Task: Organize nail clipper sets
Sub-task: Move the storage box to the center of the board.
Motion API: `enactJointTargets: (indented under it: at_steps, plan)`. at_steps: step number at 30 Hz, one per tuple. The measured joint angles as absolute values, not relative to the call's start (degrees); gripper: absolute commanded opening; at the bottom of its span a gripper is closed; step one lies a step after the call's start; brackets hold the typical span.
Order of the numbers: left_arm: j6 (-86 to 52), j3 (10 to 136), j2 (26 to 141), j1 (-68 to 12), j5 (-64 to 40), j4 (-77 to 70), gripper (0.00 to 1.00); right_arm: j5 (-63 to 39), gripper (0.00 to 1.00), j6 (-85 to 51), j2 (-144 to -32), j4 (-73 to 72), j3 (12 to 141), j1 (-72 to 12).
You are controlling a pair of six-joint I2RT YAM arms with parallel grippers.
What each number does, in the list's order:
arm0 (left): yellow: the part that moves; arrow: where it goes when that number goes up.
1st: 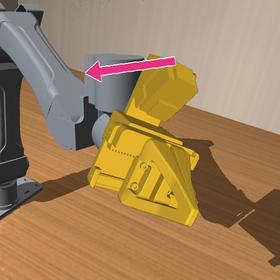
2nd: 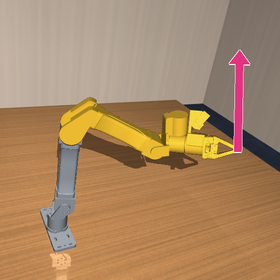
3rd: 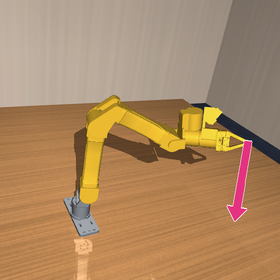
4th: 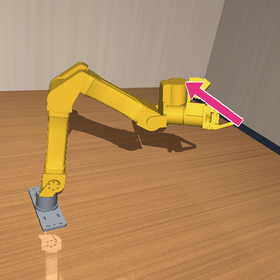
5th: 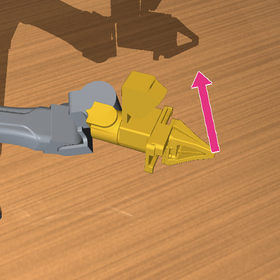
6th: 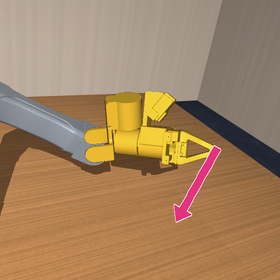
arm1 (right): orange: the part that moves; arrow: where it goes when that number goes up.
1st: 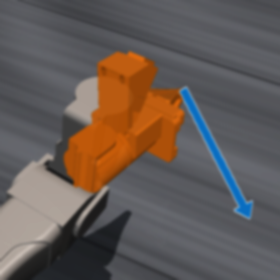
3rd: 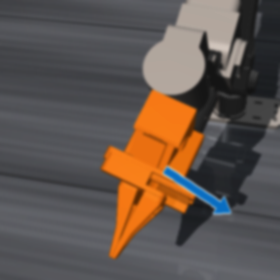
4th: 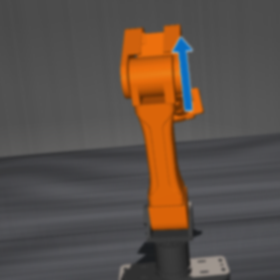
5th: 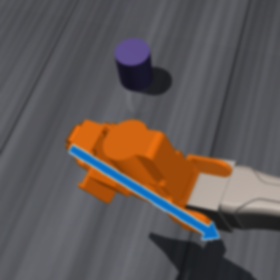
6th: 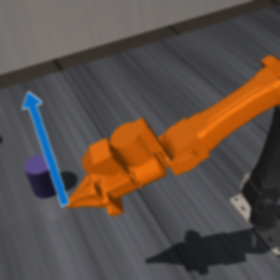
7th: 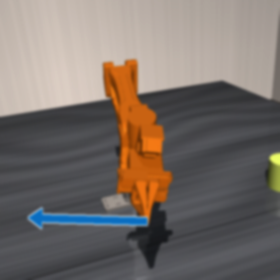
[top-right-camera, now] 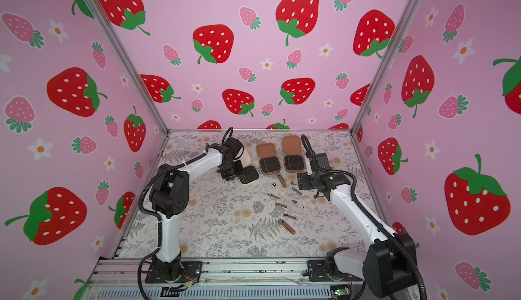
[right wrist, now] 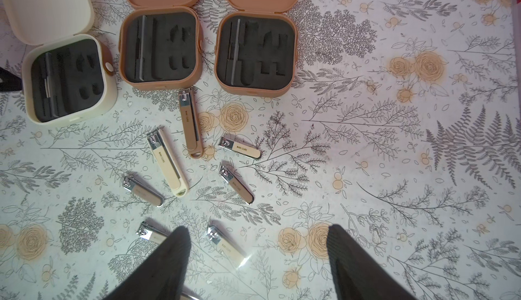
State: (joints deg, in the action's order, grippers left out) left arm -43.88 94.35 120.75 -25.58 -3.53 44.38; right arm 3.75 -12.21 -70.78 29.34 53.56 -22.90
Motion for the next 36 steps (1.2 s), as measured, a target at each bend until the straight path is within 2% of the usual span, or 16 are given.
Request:
enactJointTargets:
  at_steps: [6, 9, 17, 23, 36]
  plan:
    - [-43.9, 94.8, 123.3, -25.6, -3.4, 42.7, 0.36, 2.9, 0.70, -12.5, -70.8, 29.1, 53.0, -22.9]
    - [-43.9, 94.8, 123.9, -25.6, -2.9, 42.4, 0.27, 2.3, 0.67, -12.7, -70.8, 28.7, 52.9, -22.9]
    - [-43.9, 94.7, 124.1, -25.8, -2.1, 42.2, 0.00, 1.2, 0.66, -12.8, -70.8, 28.3, 52.9, -22.9]
    - [-44.3, 92.9, 122.9, -25.8, -1.6, 42.0, 0.00, 0.3, 0.66, -12.6, -70.7, 28.3, 52.5, -22.9]
    - [-50.9, 71.7, 108.3, -30.9, 1.1, 42.0, 0.00, -3.9, 0.66, -12.3, -69.2, 27.9, 51.0, -23.9]
